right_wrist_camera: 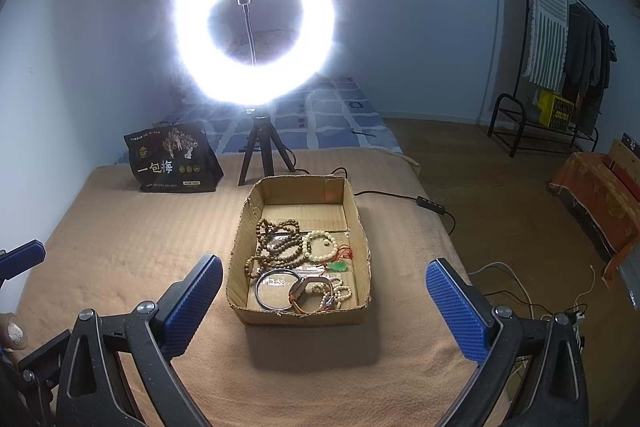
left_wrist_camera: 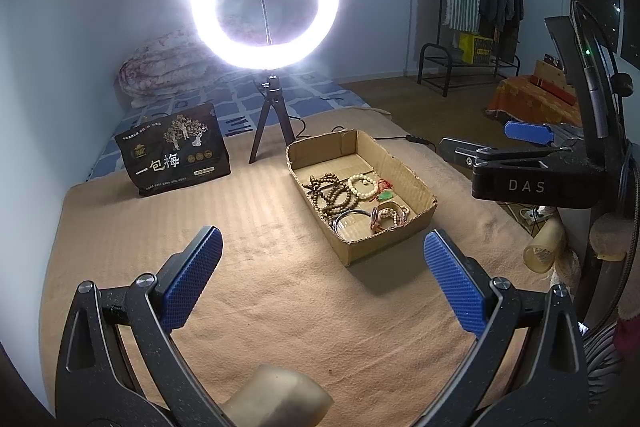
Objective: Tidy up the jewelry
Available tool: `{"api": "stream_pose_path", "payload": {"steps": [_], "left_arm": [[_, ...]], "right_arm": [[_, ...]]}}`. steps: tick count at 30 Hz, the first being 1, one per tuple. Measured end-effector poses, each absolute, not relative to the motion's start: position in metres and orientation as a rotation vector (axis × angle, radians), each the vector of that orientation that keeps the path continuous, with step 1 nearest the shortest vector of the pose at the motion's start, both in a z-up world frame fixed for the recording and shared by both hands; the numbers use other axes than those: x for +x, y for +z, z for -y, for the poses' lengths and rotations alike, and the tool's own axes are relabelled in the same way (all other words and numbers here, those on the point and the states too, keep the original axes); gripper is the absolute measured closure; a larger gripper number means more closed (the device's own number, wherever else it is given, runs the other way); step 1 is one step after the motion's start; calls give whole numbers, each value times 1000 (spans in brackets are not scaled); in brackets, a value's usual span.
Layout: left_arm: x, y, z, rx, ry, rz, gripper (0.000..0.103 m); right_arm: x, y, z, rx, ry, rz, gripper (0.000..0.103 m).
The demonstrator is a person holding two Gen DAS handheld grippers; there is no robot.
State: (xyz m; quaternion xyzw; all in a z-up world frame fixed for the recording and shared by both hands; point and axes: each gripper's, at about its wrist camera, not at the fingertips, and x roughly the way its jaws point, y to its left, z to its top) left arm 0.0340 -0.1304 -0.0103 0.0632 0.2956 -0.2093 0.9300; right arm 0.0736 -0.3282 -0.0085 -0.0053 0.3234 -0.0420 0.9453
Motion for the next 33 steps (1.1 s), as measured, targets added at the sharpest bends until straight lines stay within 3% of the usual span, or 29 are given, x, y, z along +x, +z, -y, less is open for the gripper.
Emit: {"api": "stream_pose_path", "payload": {"steps": [33], "left_arm": [[37,-9,126,122,-379,-601,0]], "right_arm": [[73,-14,330,-14,-81,-668,0]]}}
